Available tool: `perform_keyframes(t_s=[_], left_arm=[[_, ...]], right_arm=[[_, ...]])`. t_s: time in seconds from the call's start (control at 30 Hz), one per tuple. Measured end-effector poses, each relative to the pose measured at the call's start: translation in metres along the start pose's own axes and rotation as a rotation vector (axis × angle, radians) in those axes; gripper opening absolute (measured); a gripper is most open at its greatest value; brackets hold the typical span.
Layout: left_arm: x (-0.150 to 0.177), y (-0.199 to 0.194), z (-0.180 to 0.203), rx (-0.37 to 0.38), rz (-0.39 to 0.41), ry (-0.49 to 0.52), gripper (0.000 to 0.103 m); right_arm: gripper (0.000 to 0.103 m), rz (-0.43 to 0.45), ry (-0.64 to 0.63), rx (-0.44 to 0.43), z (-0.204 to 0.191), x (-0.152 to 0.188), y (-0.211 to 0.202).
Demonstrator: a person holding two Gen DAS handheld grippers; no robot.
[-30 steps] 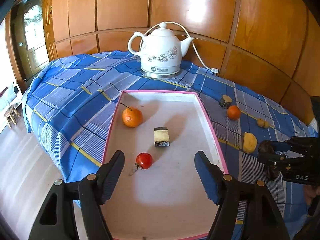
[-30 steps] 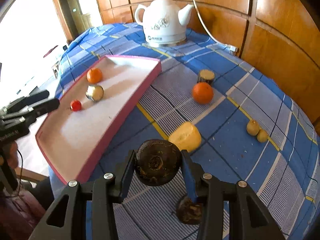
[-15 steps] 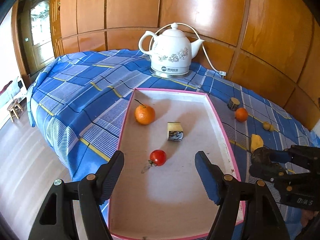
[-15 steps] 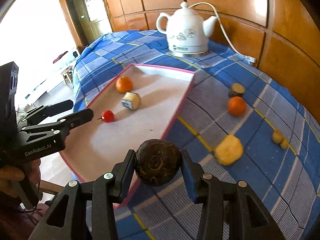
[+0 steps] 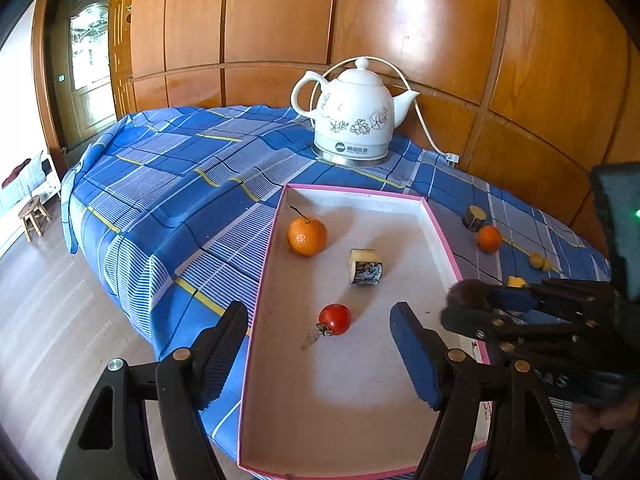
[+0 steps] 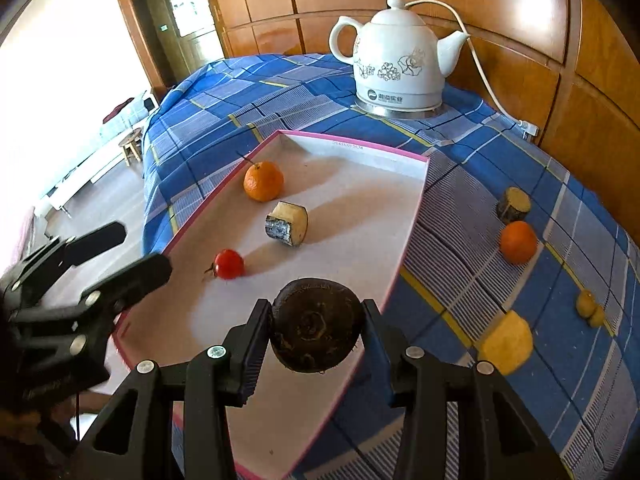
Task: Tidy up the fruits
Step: 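Carry the dark brown fruit into the tray with the right tool and release, then withdraw the right tool while the left tool reaches toward the yellow chunk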
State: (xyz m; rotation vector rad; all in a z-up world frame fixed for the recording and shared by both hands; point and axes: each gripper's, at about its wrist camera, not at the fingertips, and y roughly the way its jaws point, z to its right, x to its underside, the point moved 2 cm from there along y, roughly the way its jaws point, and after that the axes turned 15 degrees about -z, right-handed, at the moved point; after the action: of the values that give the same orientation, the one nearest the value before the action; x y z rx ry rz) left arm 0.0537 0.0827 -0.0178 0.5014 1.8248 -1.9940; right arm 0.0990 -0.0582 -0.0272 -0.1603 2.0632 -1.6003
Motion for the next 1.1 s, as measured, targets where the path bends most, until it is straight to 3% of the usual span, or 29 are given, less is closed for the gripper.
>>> perform_keyframes(t_s=[0.23, 0.33, 0.47, 1.1], left_arm=[[0.001, 0.002, -0.003, 0.004, -0.005, -0.006, 0.074], [0.002, 0.001, -0.004, 0.005, -0.004, -0.008, 0.074], [0.002, 0.000, -0.003, 0.004, 0.000, -0.007, 0.074], [0.007, -0.002, 0.016, 0.008, -0.007, 0.052, 0.074]], right_arm=[[0.046, -0.016, 0.037, -0.022, -0.001, -0.011, 0.013], [0.053, -0.012, 0.039, -0.034, -0.002, -0.011, 0.012], [0.053, 0.001, 0.046, -0.028, 0.000, -0.008, 0.007], [0.053, 0.068, 0.091, 0.133, 0.062, 0.045, -0.060]])
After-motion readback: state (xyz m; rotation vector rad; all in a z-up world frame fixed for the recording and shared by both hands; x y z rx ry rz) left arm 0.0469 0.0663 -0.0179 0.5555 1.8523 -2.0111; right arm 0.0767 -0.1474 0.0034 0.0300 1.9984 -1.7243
